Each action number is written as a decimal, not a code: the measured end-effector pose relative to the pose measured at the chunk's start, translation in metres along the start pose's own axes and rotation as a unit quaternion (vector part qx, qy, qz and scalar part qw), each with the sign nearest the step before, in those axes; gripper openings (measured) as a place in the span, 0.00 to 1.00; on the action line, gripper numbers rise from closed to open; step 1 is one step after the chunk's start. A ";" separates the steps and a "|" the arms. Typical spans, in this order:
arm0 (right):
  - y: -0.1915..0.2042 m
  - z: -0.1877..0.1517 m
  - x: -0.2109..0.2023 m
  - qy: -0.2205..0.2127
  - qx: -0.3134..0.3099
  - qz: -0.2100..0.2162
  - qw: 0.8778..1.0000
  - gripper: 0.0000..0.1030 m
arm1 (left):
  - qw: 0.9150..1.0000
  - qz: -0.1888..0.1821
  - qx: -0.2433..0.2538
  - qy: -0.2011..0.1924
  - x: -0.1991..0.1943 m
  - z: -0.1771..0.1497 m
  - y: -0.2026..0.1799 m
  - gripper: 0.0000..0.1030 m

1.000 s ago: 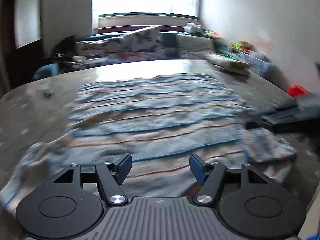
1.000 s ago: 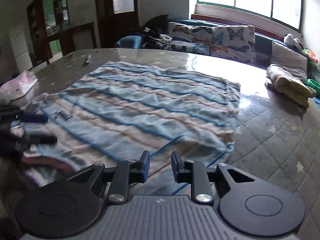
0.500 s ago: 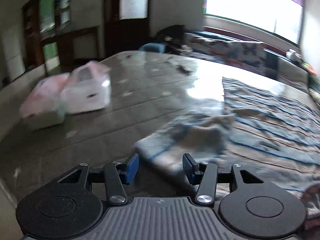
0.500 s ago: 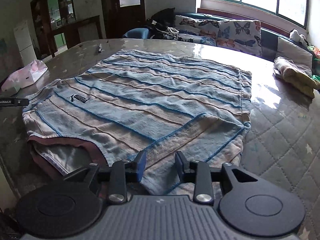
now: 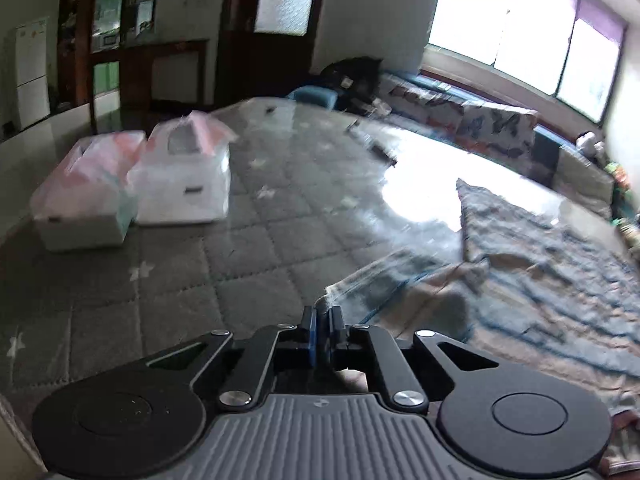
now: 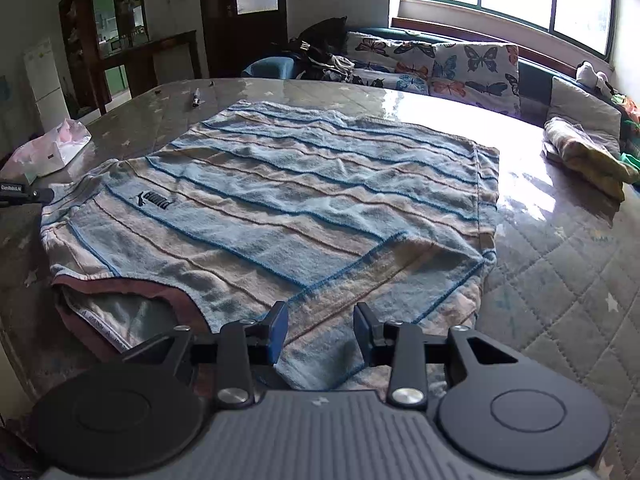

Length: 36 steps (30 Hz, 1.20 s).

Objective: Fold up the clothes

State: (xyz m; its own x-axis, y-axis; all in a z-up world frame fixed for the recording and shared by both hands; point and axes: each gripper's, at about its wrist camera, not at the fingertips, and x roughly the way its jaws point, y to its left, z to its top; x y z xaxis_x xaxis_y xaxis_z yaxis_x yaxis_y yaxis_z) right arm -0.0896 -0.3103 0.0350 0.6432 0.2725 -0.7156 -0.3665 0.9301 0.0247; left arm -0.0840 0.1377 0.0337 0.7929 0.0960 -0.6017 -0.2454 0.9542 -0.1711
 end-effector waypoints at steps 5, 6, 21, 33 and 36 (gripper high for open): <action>0.004 0.005 -0.003 -0.008 -0.008 0.003 1.000 0.35 | 0.995 -0.087 0.032 -0.036 -0.026 0.006 -0.025 0.06; 0.005 0.006 -0.003 -0.009 -0.009 0.004 1.000 0.35 | 0.993 -0.106 0.041 -0.040 -0.030 0.006 -0.031 0.06; 0.017 0.015 -0.003 -0.012 -0.025 0.021 0.999 0.35 | 0.954 -0.255 0.155 0.025 -0.033 -0.031 -0.093 0.08; 0.048 0.042 0.008 -0.006 -0.068 0.077 0.995 0.35 | 0.966 -0.203 0.159 0.009 -0.041 -0.024 -0.052 0.32; 0.064 0.050 0.013 0.000 -0.085 0.110 0.990 0.34 | 0.969 -0.191 0.158 0.021 -0.039 -0.028 -0.038 0.32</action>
State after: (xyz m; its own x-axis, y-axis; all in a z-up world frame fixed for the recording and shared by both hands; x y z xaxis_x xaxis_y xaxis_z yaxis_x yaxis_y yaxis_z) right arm -0.0709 -0.2345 0.0620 0.5346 0.4644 -0.7061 -0.6055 0.7933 0.0633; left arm -0.1211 0.0902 0.0421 0.7669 -0.2866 -0.5742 0.2500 0.9575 -0.1440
